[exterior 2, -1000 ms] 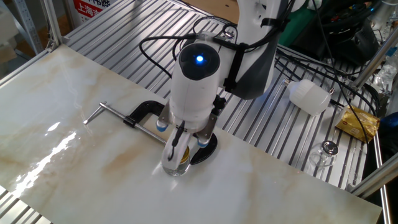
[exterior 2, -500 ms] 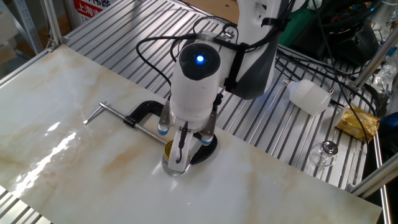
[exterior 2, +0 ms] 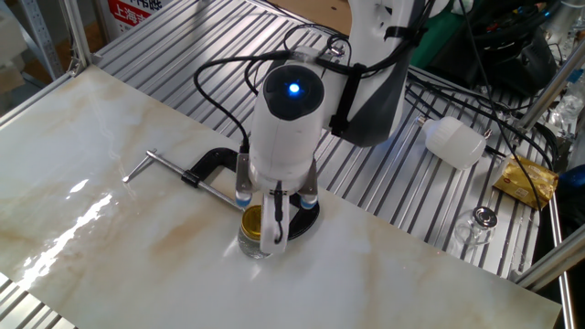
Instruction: Screw the lid onto the jar
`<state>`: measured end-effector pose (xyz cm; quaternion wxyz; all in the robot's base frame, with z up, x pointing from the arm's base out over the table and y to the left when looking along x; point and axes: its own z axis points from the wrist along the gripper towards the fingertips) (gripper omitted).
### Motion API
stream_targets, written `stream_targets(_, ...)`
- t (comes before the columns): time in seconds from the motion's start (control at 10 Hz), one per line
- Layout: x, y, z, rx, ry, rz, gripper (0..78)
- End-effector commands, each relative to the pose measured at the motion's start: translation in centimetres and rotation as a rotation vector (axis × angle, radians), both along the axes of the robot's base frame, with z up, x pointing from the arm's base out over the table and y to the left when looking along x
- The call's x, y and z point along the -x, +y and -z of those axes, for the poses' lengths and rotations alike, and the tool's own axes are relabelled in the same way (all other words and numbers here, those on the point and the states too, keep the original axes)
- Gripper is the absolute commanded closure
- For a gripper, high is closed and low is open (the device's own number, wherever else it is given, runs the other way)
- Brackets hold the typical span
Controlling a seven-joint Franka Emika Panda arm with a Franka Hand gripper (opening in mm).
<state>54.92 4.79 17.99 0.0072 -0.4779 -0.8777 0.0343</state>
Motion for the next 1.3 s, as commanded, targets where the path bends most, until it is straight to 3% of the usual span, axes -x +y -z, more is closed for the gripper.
stream_targets(0.1, -1.6, -0.5, 0.2, 0.133, 0.106, -1.216, 0.1)
stream_targets(0.5, -2.1, -1.0, 0.5, 0.103, 0.081, -1.236, 0.1)
stream_targets(0.9, -2.3, -1.2, 0.9, 0.035, 0.029, -1.214, 0.1)
stream_targets(1.3, -2.5, -1.0, 1.7, 0.039, 0.026, -1.225, 0.1)
